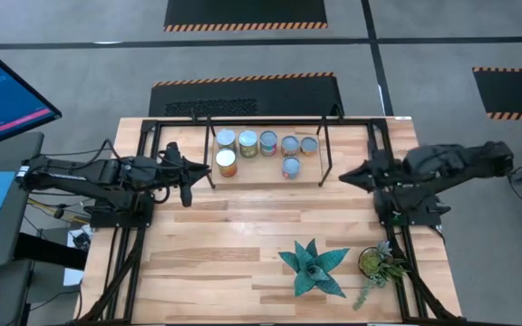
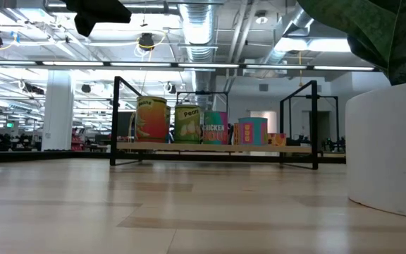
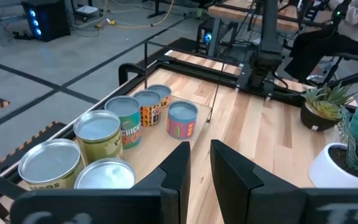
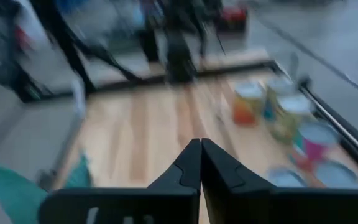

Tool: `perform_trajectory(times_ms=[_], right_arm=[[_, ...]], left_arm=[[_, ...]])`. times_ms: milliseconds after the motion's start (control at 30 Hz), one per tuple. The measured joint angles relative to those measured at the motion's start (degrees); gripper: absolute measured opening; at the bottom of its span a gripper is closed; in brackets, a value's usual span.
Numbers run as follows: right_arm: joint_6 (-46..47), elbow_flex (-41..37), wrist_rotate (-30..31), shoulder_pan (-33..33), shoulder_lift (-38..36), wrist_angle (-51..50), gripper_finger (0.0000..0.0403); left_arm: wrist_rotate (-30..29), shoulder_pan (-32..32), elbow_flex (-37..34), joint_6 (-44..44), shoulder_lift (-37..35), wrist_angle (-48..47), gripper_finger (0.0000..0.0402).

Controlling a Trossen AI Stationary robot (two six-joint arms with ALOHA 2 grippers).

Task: Pick and place cans onto a shelf
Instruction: Return to Home Position

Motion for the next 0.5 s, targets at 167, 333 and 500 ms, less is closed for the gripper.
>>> perform_trajectory(times_ms=[167,333,500], right_arm=[[0.07,-12.58,-0.22,2.16,-11.68,12.58,0.0027],[-0.05,-15.84,0.05,2.30,-18.03,18.83,0.0029],[-0.12,-15.86,2.19,2.22,-20.46,23.53,0.0027]], left_arm=[[0.00,-0.01,0.00,1.07,-0.09,-0.23,0.0052],[-0.01,0.00,0.00,3.51,0.06,-0.27,0.0052],[-0.04,0.01,0.00,5.08,0.04,-0.20,0.0052]])
